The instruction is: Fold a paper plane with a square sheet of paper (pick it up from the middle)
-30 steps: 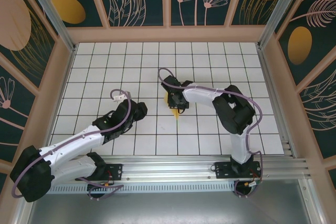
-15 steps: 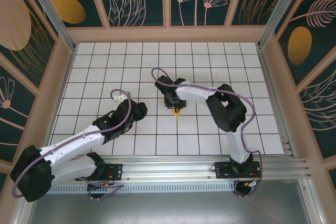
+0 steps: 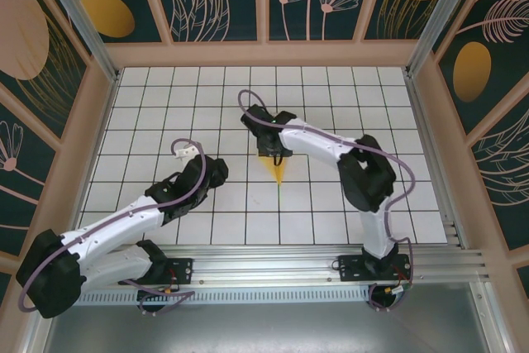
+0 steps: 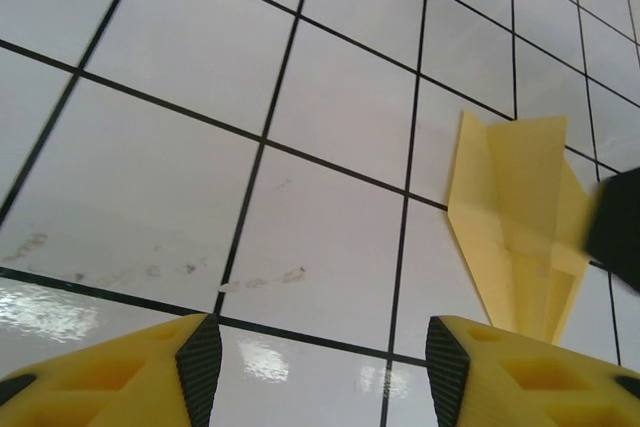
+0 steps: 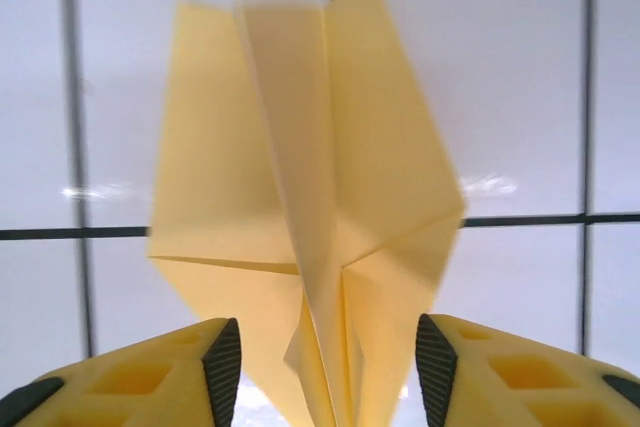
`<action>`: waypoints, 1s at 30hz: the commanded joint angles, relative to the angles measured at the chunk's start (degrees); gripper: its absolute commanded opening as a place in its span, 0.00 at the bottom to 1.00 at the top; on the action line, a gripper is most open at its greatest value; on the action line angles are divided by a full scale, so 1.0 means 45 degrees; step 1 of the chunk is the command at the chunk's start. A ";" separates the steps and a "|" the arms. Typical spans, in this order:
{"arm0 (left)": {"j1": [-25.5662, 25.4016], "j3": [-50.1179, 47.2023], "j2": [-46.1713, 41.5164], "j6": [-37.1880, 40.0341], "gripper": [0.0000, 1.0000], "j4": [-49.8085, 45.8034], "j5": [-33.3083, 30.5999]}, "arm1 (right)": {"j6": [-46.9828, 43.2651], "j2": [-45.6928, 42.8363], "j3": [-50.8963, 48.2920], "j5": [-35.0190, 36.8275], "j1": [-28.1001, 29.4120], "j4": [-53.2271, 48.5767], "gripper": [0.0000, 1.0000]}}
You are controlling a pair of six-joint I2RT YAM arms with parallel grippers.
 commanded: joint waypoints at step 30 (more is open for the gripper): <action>0.7619 -0.1244 0.1815 0.7731 0.99 0.6219 -0.3157 | -0.7206 -0.7179 -1.4948 0.0156 -0.9705 1.9190 0.78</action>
